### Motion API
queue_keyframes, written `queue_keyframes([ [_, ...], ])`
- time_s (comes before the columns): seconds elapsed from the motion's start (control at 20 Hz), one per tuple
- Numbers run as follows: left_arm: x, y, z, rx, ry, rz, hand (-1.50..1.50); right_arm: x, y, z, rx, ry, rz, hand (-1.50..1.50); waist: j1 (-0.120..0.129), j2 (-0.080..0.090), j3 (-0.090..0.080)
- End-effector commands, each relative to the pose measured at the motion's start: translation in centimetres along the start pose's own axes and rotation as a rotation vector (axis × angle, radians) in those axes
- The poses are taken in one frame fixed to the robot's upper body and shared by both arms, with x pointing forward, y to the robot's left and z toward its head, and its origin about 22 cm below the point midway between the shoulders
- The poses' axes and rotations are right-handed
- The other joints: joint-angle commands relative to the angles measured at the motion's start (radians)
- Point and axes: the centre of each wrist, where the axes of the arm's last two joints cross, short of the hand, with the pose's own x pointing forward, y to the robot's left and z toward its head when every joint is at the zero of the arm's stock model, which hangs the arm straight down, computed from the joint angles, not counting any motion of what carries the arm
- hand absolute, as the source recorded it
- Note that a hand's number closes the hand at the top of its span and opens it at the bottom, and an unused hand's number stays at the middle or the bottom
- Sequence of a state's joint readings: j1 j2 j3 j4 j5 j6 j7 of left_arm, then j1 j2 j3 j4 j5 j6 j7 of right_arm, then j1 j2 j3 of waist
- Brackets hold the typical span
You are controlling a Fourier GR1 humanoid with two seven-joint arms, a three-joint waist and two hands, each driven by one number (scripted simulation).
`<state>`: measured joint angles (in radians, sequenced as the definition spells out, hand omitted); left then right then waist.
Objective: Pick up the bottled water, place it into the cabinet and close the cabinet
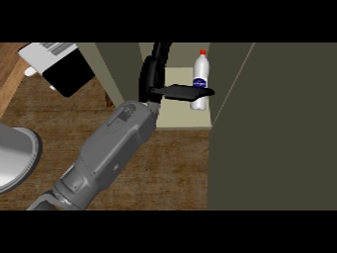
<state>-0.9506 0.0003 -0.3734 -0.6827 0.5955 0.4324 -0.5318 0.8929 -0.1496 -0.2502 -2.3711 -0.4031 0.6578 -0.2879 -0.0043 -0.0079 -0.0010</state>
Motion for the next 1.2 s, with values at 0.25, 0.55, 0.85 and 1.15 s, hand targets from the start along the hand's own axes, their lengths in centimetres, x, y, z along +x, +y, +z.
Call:
queue_keyframes([
  [0.25, 0.6, -0.9, 7.0, -0.051, -0.002, 0.111, -1.50, 3.0, 1.4, -1.8, 0.015, -0.027, 0.026, -1.50, 0.026, -0.002, 0.000],
  [0.55, 2.5, 1.0, 11.1, -0.056, 0.005, 0.143, -1.50, 3.0, 1.2, -2.6, 0.025, -0.024, 0.062, -1.50, 0.024, 0.001, 0.000],
  [0.85, 2.8, 1.7, 16.1, -0.040, 0.033, 0.171, -1.50, 3.7, 2.6, -2.8, 0.219, 0.047, 0.028, 1.50, 0.018, 0.001, -0.002],
  [1.15, 4.3, 4.1, 18.1, -0.008, 0.023, 0.150, -1.50, 2.6, 3.4, -4.2, 0.373, 0.047, 0.007, 1.50, 0.016, 0.004, -0.001],
])
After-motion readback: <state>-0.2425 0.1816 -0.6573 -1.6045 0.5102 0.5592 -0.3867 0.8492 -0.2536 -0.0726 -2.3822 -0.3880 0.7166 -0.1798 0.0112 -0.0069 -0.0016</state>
